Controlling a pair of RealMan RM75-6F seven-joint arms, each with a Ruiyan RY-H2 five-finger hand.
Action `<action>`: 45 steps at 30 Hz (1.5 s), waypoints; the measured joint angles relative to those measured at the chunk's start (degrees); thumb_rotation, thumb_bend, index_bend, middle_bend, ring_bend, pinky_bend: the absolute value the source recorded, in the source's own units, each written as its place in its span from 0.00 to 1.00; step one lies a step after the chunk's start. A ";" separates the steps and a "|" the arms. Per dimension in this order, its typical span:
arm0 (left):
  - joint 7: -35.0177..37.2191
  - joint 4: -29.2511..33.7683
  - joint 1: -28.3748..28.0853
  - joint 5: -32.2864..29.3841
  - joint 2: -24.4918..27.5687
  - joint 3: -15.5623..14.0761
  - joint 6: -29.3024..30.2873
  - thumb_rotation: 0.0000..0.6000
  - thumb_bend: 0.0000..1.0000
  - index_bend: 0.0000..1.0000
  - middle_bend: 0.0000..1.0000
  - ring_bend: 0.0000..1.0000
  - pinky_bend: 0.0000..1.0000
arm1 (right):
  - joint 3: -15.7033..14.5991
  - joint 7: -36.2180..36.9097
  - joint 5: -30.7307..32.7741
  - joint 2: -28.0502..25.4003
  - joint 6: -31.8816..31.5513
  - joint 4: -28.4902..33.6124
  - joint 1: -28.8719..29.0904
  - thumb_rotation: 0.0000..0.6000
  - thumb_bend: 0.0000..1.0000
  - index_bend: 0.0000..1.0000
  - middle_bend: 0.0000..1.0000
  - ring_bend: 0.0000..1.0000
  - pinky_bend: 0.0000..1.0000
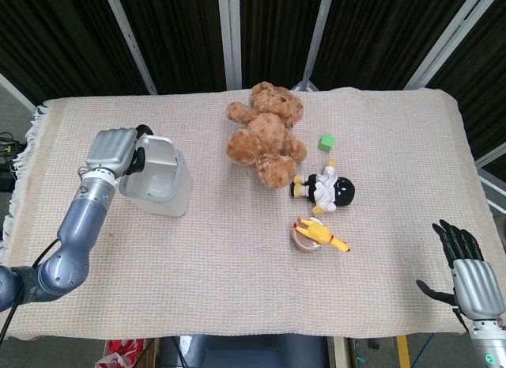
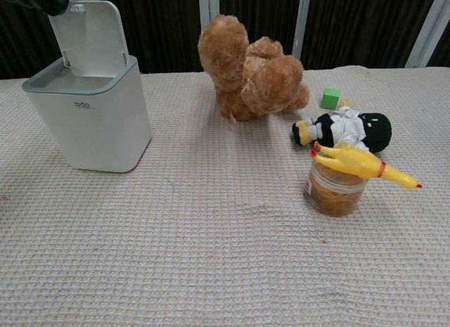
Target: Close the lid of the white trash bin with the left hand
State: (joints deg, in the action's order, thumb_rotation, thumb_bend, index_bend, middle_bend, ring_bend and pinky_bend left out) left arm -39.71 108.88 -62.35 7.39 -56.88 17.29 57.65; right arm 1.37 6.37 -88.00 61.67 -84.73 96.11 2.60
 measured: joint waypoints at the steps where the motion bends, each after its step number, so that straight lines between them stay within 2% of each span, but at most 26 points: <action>1: 0.17 0.67 0.18 0.21 0.42 -0.12 -0.03 1.00 0.70 0.29 0.99 0.90 1.00 | 0.00 0.02 -0.02 -0.01 -0.03 -0.01 -0.01 1.00 0.19 0.00 0.00 0.00 0.00; 9: 2.11 5.81 2.31 2.10 4.59 -2.23 -1.57 1.00 0.70 0.29 0.99 0.90 1.00 | -0.19 0.01 -0.52 -0.10 -0.31 -0.03 -0.17 1.00 0.19 0.00 0.00 0.00 0.00; 21: 3.98 9.24 3.92 5.46 5.83 -5.55 -2.95 1.00 0.70 0.29 0.99 0.90 1.00 | -0.30 -0.03 -0.95 0.05 -0.51 -0.41 -0.21 1.00 0.19 0.00 0.00 0.00 0.00; 45: 5.35 9.84 4.43 9.95 3.05 -10.17 -1.30 1.00 0.70 0.29 0.99 0.90 1.00 | -0.39 0.10 -1.23 0.00 -0.60 -0.47 -0.25 1.00 0.19 0.00 0.00 0.00 0.00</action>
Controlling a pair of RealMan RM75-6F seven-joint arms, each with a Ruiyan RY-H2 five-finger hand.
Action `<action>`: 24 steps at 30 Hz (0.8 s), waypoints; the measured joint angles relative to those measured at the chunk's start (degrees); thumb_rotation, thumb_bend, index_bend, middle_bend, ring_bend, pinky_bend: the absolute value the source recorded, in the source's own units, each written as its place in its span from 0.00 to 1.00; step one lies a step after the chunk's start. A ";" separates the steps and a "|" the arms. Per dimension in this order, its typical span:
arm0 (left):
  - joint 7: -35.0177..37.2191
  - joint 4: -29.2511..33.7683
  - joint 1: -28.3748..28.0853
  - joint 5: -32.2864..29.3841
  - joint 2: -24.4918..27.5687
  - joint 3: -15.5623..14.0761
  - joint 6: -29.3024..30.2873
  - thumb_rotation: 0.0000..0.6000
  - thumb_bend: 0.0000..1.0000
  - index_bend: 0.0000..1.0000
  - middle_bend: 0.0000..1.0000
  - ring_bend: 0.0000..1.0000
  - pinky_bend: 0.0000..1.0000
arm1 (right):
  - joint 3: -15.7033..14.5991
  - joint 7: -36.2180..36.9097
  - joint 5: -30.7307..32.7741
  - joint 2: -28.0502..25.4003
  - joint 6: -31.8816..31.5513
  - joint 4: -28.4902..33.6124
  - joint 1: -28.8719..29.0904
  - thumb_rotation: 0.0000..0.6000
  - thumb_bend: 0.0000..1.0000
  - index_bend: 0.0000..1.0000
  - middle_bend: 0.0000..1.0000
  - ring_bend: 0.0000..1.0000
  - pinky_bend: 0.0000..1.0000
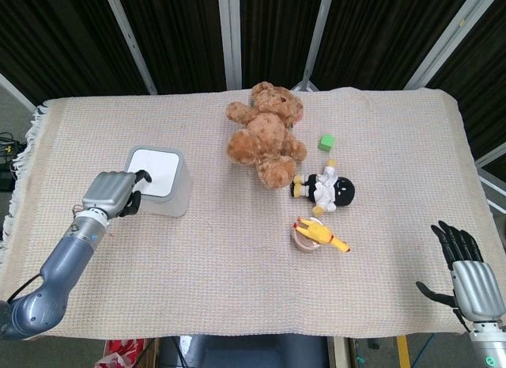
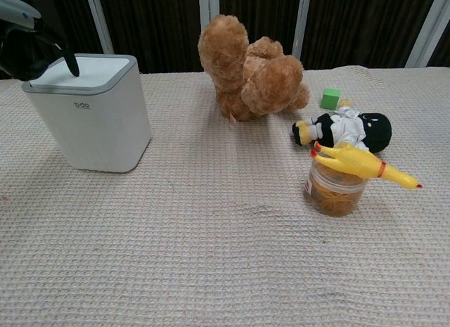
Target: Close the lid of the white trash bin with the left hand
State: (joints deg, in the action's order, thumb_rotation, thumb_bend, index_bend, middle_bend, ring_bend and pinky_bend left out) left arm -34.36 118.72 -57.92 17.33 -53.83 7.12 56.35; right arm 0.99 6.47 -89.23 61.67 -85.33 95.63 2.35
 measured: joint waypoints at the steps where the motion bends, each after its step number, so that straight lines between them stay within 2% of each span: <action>1: 0.02 -0.05 0.03 0.10 -0.12 -0.14 0.09 1.00 0.70 0.29 0.99 0.90 1.00 | -0.02 -0.02 -0.03 0.00 -0.01 0.01 -0.01 1.00 0.19 0.00 0.00 0.00 0.00; 15: 0.55 -1.06 0.09 0.34 -1.13 -1.51 0.19 1.00 0.70 0.29 0.99 0.90 1.00 | -0.09 -0.03 -0.07 0.04 0.03 0.04 -0.04 1.00 0.19 0.00 0.00 0.00 0.00; 24: 3.11 0.03 0.44 2.09 0.33 0.32 1.25 1.00 0.65 0.25 0.97 0.88 0.99 | -0.03 0.07 -0.03 0.00 -0.04 -0.06 -0.06 1.00 0.19 0.00 0.00 0.00 0.00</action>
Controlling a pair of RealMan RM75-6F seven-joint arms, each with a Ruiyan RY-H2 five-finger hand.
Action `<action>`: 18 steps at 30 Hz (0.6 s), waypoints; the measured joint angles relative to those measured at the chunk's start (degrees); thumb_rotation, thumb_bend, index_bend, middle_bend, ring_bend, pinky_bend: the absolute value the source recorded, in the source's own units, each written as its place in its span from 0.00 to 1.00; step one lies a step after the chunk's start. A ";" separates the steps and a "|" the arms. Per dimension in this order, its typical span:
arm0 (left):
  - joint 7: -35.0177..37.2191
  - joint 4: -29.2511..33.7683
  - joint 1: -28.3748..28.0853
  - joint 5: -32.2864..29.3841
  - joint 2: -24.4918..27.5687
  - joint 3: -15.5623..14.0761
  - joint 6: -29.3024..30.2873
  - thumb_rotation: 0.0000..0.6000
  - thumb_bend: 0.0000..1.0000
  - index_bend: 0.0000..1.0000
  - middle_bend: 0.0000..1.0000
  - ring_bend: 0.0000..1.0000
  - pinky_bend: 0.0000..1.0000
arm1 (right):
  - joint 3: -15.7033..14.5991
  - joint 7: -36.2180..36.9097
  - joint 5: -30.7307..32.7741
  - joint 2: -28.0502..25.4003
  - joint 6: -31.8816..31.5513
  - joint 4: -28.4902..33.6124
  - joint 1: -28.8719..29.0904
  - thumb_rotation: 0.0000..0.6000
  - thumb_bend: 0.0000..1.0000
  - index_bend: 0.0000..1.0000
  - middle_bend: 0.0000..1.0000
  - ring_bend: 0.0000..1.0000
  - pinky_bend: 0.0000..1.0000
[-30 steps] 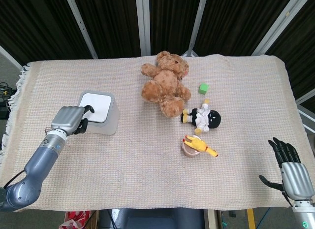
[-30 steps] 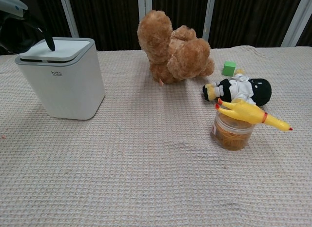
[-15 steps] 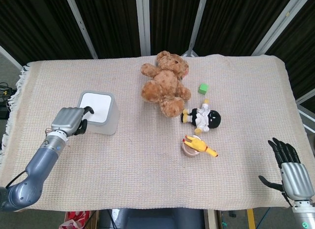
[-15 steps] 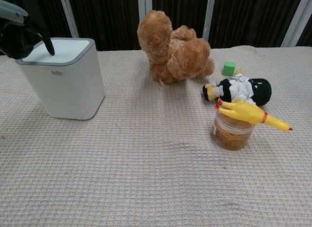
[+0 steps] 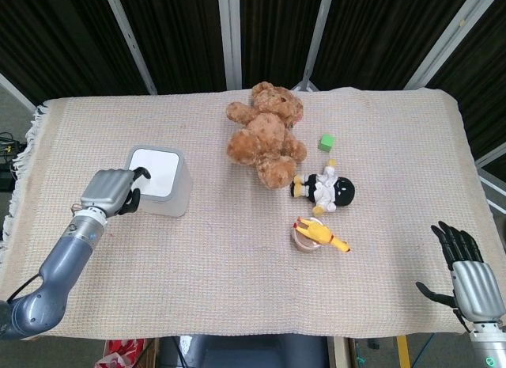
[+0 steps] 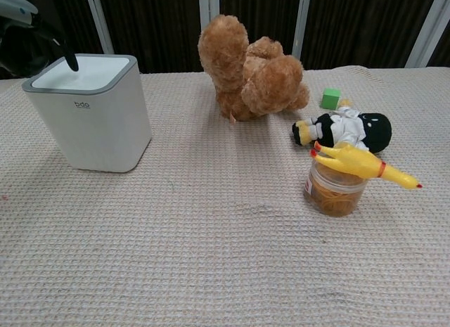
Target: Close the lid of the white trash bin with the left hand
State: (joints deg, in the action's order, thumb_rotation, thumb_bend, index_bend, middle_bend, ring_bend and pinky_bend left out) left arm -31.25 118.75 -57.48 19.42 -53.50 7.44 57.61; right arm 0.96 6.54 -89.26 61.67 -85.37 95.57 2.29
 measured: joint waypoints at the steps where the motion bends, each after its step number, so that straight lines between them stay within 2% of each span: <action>1: 0.59 0.24 0.18 0.59 0.28 0.40 0.29 1.00 0.63 0.23 0.95 0.86 0.99 | -0.01 -0.01 -0.04 0.00 -0.02 -0.02 0.00 1.00 0.19 0.00 0.00 0.00 0.00; 3: 1.95 0.93 0.81 2.44 1.00 1.21 1.11 1.00 0.54 0.17 0.85 0.78 0.94 | -0.04 0.00 -0.12 0.00 -0.07 -0.05 -0.02 1.00 0.19 0.00 0.00 0.00 0.00; 4: 2.48 1.26 1.16 3.41 1.33 1.47 1.52 1.00 0.47 0.11 0.74 0.71 0.88 | -0.05 0.00 -0.15 -0.01 -0.08 -0.06 -0.02 1.00 0.19 0.00 0.00 0.00 0.00; 5: 2.95 1.60 1.57 4.51 1.65 1.67 1.98 1.00 0.41 0.06 0.61 0.62 0.80 | -0.05 -0.01 -0.15 -0.01 -0.08 -0.08 -0.02 1.00 0.19 0.00 0.00 0.00 0.00; 8: 4.26 2.76 3.63 9.38 2.42 1.69 4.42 1.00 0.31 0.01 0.30 0.38 0.56 | 0.02 -0.12 -0.17 -0.02 -0.21 -0.23 -0.03 1.00 0.19 0.00 0.00 0.00 0.00; 9: 4.86 3.22 4.83 11.96 2.56 1.44 5.79 1.00 0.26 0.00 0.16 0.25 0.44 | 0.09 -0.22 -0.14 -0.02 -0.29 -0.35 -0.04 1.00 0.19 0.00 0.00 0.00 0.00; 11: 5.97 3.81 7.07 16.53 2.58 0.74 8.14 1.00 0.19 0.00 0.02 0.07 0.25 | 0.18 -0.25 0.04 -0.04 -0.35 -0.53 -0.07 1.00 0.19 0.00 0.00 0.00 0.00; 12: 6.90 4.09 8.88 19.98 2.47 0.02 9.83 1.00 0.16 0.00 0.00 0.02 0.17 | 0.23 -0.26 0.20 -0.08 -0.37 -0.64 -0.10 1.00 0.19 0.00 0.00 0.00 0.00; 14: 8.55 4.22 12.00 25.69 2.11 -1.47 12.47 1.00 0.11 0.00 0.00 0.00 0.08 | 0.26 -0.34 0.40 -0.20 -0.36 -0.78 -0.16 1.00 0.19 0.00 0.00 0.00 0.00; 18: 13.36 2.43 20.84 40.52 0.31 -6.76 19.14 1.00 0.04 0.00 0.00 0.00 0.00 | 0.19 -1.26 0.57 -0.42 -0.36 -0.90 -0.31 1.00 0.19 0.00 0.00 0.00 0.00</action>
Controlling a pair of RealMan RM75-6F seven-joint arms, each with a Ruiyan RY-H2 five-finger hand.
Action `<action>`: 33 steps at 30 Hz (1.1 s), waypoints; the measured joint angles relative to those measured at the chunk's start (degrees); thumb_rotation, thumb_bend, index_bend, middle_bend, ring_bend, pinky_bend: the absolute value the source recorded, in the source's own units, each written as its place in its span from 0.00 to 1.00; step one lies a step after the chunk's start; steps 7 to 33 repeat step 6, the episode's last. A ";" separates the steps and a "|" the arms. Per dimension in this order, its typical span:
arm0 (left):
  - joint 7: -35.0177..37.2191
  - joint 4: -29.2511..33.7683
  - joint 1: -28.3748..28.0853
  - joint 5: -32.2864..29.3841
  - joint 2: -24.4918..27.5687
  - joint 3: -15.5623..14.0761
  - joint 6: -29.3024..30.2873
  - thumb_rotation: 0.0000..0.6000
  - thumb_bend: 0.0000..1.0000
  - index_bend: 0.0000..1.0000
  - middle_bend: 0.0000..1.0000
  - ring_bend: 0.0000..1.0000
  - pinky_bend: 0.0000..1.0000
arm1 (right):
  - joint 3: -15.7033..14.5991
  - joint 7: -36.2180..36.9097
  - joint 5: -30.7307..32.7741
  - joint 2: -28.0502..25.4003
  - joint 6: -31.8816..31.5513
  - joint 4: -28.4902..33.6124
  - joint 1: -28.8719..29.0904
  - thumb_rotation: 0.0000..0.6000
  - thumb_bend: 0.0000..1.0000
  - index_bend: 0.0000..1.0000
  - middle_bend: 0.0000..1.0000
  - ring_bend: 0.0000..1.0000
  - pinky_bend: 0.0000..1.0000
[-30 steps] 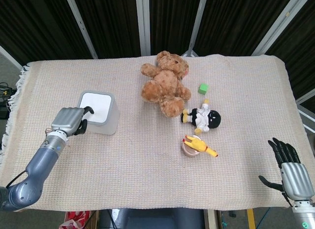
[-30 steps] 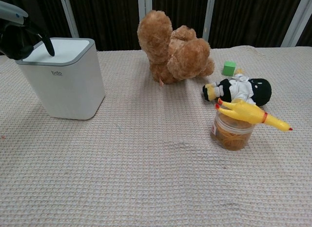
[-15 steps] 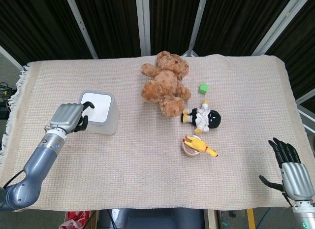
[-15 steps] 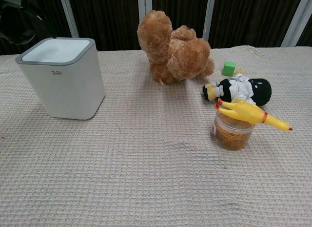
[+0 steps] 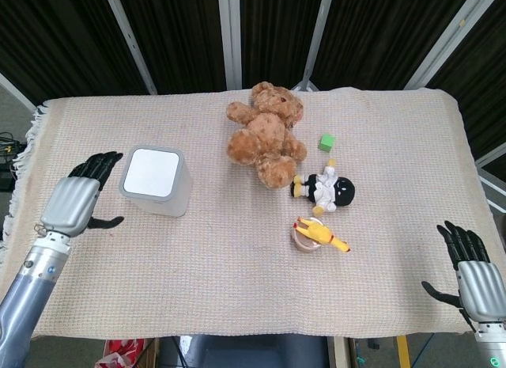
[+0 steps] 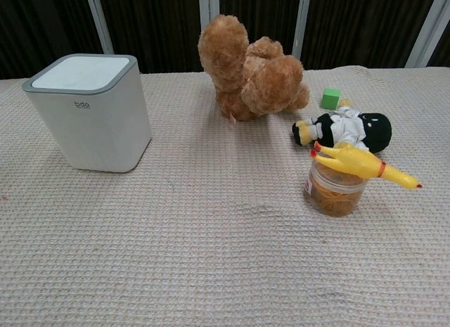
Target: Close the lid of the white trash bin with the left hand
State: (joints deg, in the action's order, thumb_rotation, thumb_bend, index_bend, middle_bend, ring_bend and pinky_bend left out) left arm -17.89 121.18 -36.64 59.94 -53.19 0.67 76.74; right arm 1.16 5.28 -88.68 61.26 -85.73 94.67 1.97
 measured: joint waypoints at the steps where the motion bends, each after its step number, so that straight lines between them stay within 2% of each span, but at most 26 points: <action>1: 1.08 -0.89 2.16 3.18 -0.59 -1.38 1.59 1.00 0.04 0.00 0.00 0.00 0.00 | -0.01 -0.35 0.01 -0.02 -0.02 -0.02 -0.02 1.00 0.19 0.00 0.00 0.00 0.00; 6: 6.25 -10.21 14.63 18.07 -4.96 -8.80 10.65 1.00 0.03 0.00 0.00 0.00 0.00 | 0.06 -2.31 -0.43 0.18 -0.78 -0.36 -0.16 1.00 0.19 0.00 0.00 0.00 0.00; 33: 6.25 -10.21 14.63 18.07 -4.96 -8.80 10.65 1.00 0.03 0.00 0.00 0.00 0.00 | 0.06 -2.31 -0.43 0.18 -0.78 -0.36 -0.16 1.00 0.19 0.00 0.00 0.00 0.00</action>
